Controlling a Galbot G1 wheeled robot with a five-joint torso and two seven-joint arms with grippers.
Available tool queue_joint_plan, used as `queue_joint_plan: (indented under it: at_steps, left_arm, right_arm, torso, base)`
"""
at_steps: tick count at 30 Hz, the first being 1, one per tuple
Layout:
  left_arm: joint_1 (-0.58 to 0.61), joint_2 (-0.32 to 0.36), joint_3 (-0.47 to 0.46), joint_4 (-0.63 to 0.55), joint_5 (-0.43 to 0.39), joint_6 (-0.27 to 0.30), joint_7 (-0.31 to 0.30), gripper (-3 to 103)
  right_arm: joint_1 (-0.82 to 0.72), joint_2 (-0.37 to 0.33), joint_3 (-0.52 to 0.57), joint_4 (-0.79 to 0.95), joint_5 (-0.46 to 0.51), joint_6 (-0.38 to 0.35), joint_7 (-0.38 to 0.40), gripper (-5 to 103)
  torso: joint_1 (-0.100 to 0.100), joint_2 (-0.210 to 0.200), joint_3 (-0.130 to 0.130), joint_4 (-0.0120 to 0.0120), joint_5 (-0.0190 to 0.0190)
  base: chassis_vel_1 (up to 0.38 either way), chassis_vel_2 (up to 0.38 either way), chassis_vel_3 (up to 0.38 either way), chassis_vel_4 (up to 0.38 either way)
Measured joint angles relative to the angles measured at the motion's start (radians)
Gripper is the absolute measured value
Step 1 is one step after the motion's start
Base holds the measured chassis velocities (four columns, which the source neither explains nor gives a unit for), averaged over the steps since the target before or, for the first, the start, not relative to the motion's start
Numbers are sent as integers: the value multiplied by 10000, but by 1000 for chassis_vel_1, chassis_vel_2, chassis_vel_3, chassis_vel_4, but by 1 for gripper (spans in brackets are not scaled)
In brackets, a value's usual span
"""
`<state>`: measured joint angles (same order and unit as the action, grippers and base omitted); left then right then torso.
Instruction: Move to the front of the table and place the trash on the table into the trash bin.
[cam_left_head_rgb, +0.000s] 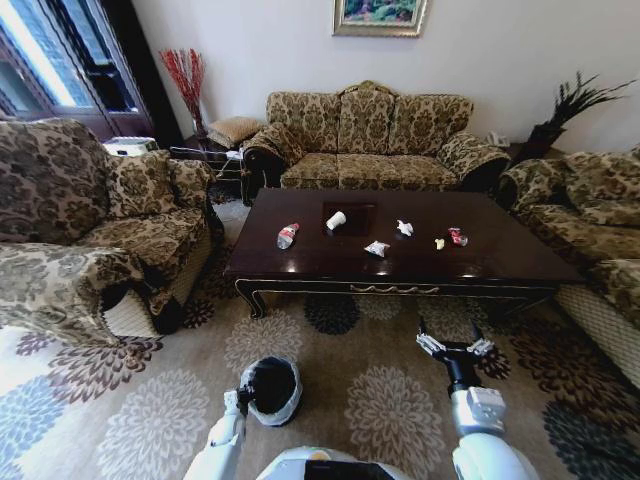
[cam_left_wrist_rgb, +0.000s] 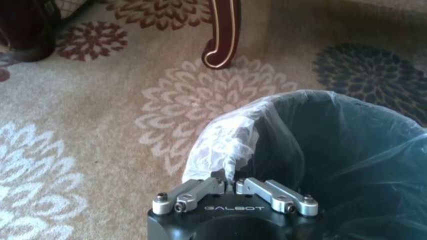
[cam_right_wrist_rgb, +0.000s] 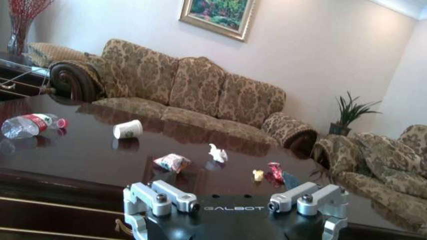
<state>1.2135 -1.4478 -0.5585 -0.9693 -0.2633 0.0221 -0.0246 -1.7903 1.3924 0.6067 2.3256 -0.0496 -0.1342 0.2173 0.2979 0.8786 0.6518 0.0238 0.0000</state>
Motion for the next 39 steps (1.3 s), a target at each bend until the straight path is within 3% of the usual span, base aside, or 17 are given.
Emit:
queue_joint_plan:
  at_steps: [15, 18, 19, 25, 27, 30, 39]
  left_arm:
    - [1, 0, 0, -3, 0, 0, 0, 3]
    - [68, 0, -2, -202, 0, 0, -3, 3]
    - [182, 10, -29, -543, 15, -1, -26, 3]
    - [668, 49, -121, -2086, 99, -52, -144, 3]
    - [987, 75, -182, -3063, 159, -91, -232, 3]
    - [1153, 64, -216, -3594, 210, -159, -216, 3]
    - [1291, 85, -292, -3894, 244, -261, -125, 3]
  right_arm:
    - [3, -2, 0, -2, 3, -3, 0, 100]
    - [388, -129, 46, -447, 313, -363, 3, 100]
    - [534, -169, 61, -540, 362, -451, 23, 100]
    - [669, -229, 50, -610, 591, -474, 106, 100]
    - [691, -242, 59, -652, 633, -406, 101, 100]
    - [700, -262, 64, -659, 656, -392, 100, 100]
    - [787, -316, 78, -582, 766, -400, 94, 100]
  torso:
    - [0, -2, 0, 0, 0]
    - [-1, -2, 0, -3, 0]
    - [0, -2, 1, 9, 0]
    - [0, -2, 0, -3, 0]
    - [-1, -1, -1, -1, 1]
    - [0, -1, -1, 3, 5]
    - [0, -2, 0, 3, 1]
  base:
    - [0, 0, 0, 0]
    - [0, 0, 0, 0]
    - [0, 0, 0, 0]
    - [0, 0, 0, 0]
    - [0, 0, 0, 0]
    - [0, 0, 0, 0]
    - [0, 0, 0, 0]
